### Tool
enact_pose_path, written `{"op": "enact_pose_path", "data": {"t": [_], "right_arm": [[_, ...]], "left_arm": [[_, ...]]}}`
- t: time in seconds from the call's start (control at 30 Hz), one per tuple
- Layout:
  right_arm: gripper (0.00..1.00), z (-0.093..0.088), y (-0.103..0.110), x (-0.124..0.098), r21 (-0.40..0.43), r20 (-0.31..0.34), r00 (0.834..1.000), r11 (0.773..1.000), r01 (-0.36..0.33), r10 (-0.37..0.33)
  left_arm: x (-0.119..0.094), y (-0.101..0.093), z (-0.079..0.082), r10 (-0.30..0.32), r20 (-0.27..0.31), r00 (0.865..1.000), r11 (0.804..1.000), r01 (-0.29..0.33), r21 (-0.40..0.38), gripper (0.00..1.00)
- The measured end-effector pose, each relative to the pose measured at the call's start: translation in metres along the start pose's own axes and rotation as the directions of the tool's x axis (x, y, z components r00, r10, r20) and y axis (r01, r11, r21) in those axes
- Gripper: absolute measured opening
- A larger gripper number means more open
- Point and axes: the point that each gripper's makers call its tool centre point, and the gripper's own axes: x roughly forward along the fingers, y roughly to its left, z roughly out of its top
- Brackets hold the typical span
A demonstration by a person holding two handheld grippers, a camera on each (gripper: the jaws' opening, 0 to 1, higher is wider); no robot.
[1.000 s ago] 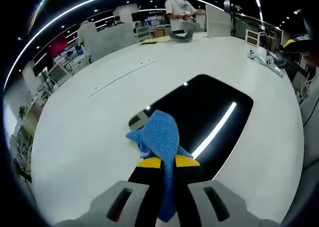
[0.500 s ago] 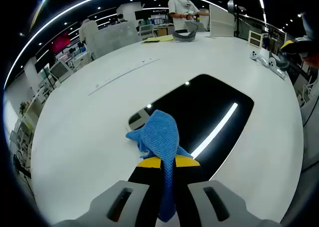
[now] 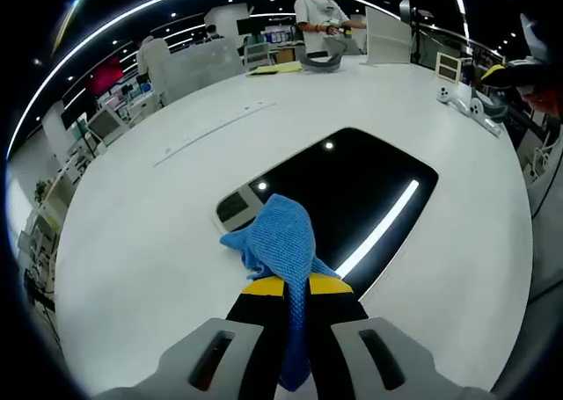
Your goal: Wipe the mirror surface with the cleaning cloth until all visible marks leave the cleaned area.
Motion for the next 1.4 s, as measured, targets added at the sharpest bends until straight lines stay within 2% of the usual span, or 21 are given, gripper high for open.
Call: {"op": "enact_pose_path", "data": {"t": [0.23, 0.33, 0.63, 0.83, 1.03, 1.13, 1.3, 1.4], "right_arm": [[0.95, -0.002, -0.009, -0.001, 0.013, 0.002, 1.0, 1.0, 0.014, -0.014], [0.95, -0.004, -0.009, 0.0, 0.011, -0.002, 1.0, 1.0, 0.007, -0.007], [0.94, -0.001, -0.006, 0.01, 0.015, 0.002, 1.0, 1.0, -0.017, 0.017], [0.94, -0.006, -0.006, 0.014, 0.02, -0.002, 1.0, 0.999, -0.027, 0.027], [0.95, -0.02, -0.011, 0.012, -0.023, -0.048, 0.999, 1.0, -0.013, 0.012], [0.97, -0.022, -0.016, 0.01, -0.035, -0.058, 0.998, 0.999, -0.012, 0.01], [1.0, -0.02, -0.022, 0.007, -0.062, -0.06, 0.998, 0.998, -0.005, 0.001], [1.0, -0.019, -0.027, 0.007, -0.069, -0.057, 0.998, 0.998, 0.004, -0.008]], "left_arm": [[0.0, -0.004, 0.001, -0.012, -0.006, 1.0, 1.0, 0.012, 0.016, 0.04], [0.001, -0.008, 0.002, -0.023, -0.014, 1.0, 0.998, 0.023, 0.053, 0.04], [0.005, -0.019, 0.007, -0.053, -0.008, 0.999, 0.996, 0.054, 0.075, 0.04], [0.008, -0.024, 0.009, -0.064, -0.004, 0.998, 0.995, 0.064, 0.08, 0.04], [0.013, -0.035, 0.016, -0.091, -0.017, 0.996, 0.989, 0.092, 0.115, 0.04], [0.015, -0.041, 0.019, -0.107, -0.011, 0.994, 0.988, 0.108, 0.113, 0.04], [0.02, -0.055, 0.027, -0.123, -0.017, 0.992, 0.974, 0.124, 0.19, 0.04], [0.025, -0.061, 0.032, -0.137, -0.019, 0.99, 0.969, 0.138, 0.206, 0.04]]}}
